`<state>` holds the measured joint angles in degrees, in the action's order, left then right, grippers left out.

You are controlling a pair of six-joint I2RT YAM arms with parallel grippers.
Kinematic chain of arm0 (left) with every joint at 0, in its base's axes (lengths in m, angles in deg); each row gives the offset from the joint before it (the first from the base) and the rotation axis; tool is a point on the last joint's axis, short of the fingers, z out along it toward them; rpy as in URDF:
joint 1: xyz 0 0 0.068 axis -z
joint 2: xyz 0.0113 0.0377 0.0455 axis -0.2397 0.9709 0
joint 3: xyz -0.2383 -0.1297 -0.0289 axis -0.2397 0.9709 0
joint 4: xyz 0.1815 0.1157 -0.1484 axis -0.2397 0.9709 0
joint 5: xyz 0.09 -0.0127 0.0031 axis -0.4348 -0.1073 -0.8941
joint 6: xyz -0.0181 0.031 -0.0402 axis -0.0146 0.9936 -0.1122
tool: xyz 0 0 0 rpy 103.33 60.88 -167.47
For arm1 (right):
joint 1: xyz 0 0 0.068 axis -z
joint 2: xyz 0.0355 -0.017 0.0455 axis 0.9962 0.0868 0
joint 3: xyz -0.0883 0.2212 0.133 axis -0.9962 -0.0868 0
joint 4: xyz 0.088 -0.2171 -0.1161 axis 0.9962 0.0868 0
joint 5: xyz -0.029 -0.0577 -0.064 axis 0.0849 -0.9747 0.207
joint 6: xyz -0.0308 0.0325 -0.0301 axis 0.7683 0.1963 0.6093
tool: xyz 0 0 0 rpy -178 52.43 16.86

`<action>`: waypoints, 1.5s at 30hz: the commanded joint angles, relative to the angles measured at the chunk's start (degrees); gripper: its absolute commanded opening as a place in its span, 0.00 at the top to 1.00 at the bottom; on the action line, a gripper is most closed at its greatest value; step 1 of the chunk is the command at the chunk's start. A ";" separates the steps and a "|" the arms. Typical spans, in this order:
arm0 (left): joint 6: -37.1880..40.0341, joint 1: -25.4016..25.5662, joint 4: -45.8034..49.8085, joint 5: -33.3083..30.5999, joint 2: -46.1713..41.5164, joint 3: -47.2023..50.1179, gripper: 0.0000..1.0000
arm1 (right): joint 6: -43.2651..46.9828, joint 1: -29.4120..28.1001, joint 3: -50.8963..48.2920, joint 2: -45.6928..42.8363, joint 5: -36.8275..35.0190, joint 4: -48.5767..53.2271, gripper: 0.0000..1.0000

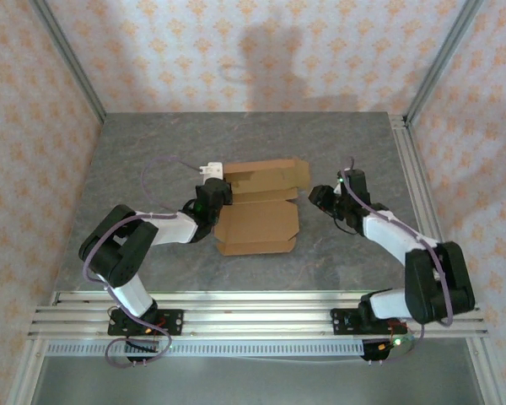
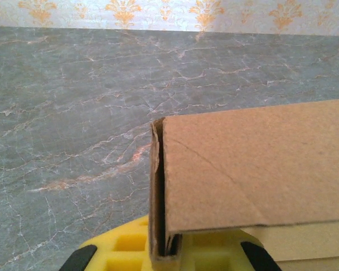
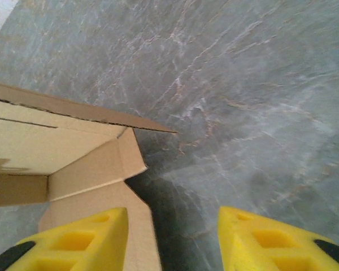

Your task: Fold the paper box

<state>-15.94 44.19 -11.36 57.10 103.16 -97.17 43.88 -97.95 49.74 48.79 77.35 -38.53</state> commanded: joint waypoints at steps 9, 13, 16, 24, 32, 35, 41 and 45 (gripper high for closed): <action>-3.26 -0.35 4.42 -1.05 1.73 0.41 1.00 | -6.84 -2.96 1.93 16.57 5.86 -24.86 0.59; -3.44 -0.35 5.53 -1.04 1.91 -0.04 1.00 | -7.04 -3.72 2.94 19.20 5.79 -27.00 0.62; -3.36 -0.35 6.28 -0.94 2.28 -0.54 1.00 | -7.73 -4.27 3.51 20.70 6.38 -28.91 0.66; -2.78 -0.26 8.52 -1.61 3.21 -1.91 1.00 | -6.06 -7.40 3.62 21.12 3.80 -30.58 0.77; -2.98 -0.15 10.74 -1.41 3.89 -3.31 1.00 | 2.74 -13.21 3.68 20.89 -9.80 -25.66 0.89; -2.89 -0.09 11.38 -1.42 4.05 -3.74 1.00 | 7.72 -16.07 4.45 20.88 -16.02 -22.57 0.90; -2.78 0.00 11.89 -1.38 4.24 -3.91 1.00 | 13.73 -19.86 6.10 22.15 -25.36 -18.56 0.92; -2.10 0.35 11.25 -1.41 4.46 -3.59 1.00 | 18.55 -22.53 8.53 23.26 -30.78 -15.10 0.92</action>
<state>-17.97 44.13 -6.22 55.09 104.95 -101.43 56.36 -118.45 55.91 70.73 52.61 -57.46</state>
